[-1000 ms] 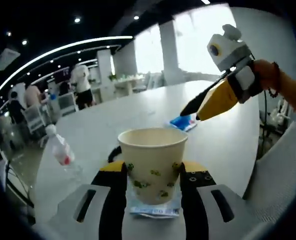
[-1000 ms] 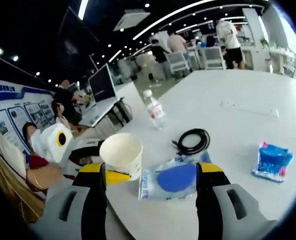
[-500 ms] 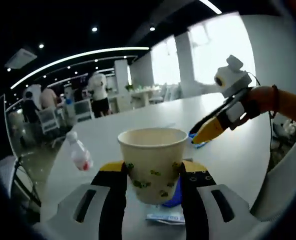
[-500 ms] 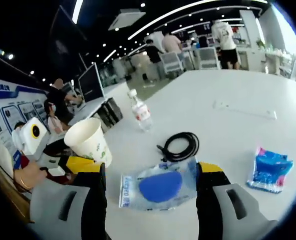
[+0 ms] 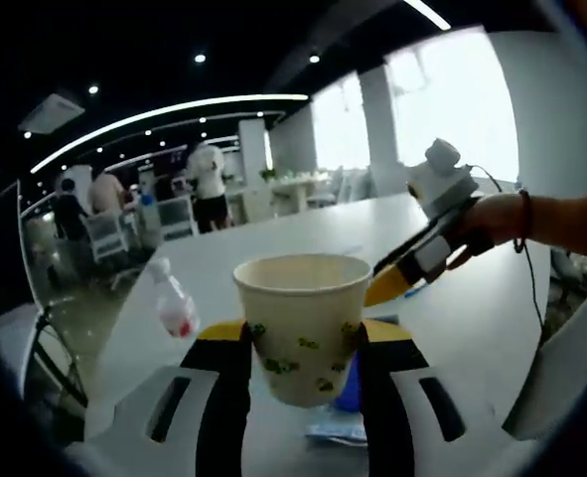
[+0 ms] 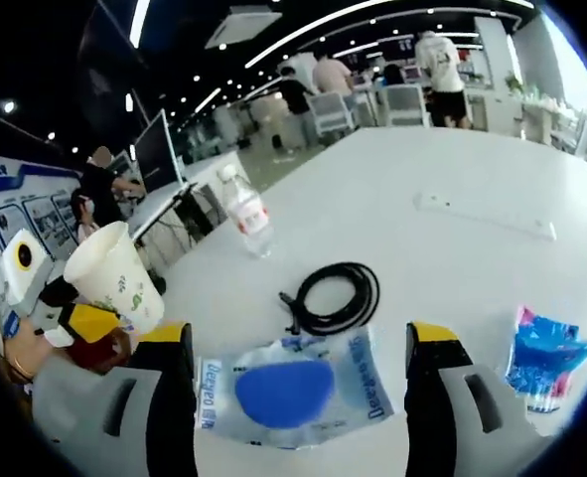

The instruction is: Arrange the tabletop items into an orderly group along one side of the table until the central work area is clear of visible clutter.

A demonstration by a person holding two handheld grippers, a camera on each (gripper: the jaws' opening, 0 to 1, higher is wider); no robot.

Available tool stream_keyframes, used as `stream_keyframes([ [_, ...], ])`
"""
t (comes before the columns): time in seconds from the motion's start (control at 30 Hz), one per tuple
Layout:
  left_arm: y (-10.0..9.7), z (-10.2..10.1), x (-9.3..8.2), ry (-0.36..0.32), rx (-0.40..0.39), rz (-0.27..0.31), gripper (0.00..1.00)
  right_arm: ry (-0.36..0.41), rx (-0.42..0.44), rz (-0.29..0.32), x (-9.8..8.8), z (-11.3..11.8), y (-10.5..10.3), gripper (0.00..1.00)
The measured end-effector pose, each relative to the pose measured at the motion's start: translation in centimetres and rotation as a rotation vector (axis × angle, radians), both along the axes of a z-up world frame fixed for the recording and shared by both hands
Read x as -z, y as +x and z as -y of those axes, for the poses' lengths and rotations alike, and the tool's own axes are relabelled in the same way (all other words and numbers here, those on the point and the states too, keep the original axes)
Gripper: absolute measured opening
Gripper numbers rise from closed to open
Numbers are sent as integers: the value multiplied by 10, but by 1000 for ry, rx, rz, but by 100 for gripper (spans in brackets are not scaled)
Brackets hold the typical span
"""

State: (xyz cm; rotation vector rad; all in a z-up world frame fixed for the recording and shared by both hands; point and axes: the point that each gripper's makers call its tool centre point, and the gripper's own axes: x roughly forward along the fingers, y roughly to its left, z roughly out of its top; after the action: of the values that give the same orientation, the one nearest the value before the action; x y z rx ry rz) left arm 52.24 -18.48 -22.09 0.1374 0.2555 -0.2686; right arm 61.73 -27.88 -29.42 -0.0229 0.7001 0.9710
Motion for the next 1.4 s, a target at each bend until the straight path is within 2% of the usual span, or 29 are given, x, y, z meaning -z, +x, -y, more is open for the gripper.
stream_keyframes([
  [0.2,2,-5,-1,0,-7,4,40,-19,14,-6,17,-9,19,92],
  [0.4,6,-10,1,-15,-10,-5,40,-28,60,-24,38,-16,39,90],
  [0.57,12,-22,0,-42,-45,-17,40,-50,81,-44,55,-21,47,88],
  [0.7,16,-31,-3,-49,-74,-14,40,-84,82,-24,66,-26,53,84],
  [0.8,17,-33,-3,-42,-72,-20,40,-113,86,8,74,-28,61,83],
  [0.87,19,-34,-2,-45,-67,-22,40,-121,89,7,78,-29,65,80],
  [1.1,34,-43,8,-73,-73,-22,40,-128,99,27,82,-35,73,72],
  [1.23,40,-45,11,-78,-83,-18,40,-164,94,54,86,-35,75,66],
  [1.4,41,-44,13,-64,-82,-23,40,-172,117,38,91,-35,78,59],
])
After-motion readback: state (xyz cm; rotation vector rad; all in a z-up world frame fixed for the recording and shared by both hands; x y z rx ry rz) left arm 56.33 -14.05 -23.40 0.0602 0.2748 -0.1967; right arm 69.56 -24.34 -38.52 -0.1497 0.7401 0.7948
